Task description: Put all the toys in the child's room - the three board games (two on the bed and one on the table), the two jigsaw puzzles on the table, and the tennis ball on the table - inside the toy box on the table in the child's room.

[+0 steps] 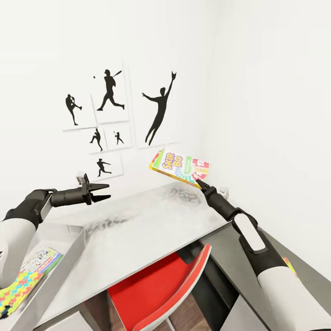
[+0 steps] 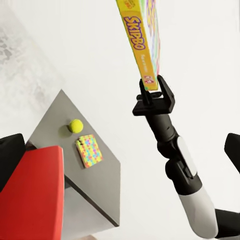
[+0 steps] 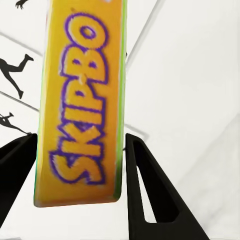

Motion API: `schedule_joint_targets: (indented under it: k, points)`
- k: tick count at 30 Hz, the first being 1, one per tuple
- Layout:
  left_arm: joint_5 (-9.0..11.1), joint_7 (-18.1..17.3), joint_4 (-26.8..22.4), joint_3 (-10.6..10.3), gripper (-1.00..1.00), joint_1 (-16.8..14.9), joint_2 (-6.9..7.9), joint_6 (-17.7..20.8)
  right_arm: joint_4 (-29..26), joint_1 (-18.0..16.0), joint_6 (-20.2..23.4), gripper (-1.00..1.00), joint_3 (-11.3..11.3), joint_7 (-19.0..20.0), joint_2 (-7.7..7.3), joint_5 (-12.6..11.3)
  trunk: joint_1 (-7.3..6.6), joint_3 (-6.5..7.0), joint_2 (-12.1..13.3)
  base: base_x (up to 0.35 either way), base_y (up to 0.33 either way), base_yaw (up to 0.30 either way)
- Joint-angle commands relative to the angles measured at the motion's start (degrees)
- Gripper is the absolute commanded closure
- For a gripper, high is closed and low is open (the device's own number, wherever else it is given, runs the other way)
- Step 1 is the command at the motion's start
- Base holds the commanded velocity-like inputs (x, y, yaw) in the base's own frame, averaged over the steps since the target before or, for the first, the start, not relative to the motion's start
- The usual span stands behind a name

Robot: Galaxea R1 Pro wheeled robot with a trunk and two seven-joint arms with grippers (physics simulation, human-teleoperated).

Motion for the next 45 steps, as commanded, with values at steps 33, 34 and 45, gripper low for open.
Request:
schedule_joint_targets:
  k: [33,34,45]
  points:
    - [-0.23,-0.26,-0.03,0.33,-1.0,-0.05,-0.94,0.52,-2.61,5.67,-0.08,1.0,-2.32,-0.29,0.0,-3.36,0.04,2.9,-0.12,0.0,0.0,0.0]
    - [-0.23,-0.26,-0.02,0.33,-1.0,-0.02,-1.0,0.52,-2.61,5.67,-0.09,1.0,-2.32,-0.3,0.0,-3.32,0.04,2.97,-0.12,0.0,0.0,0.0]
    - [-0.23,-0.26,-0.04,0.35,-1.0,0.33,-1.11,0.58,-2.61,5.67,-0.1,1.0,-2.32,-0.3,0.01,-3.17,0.04,3.35,-0.12,0.0,0.0,0.0]
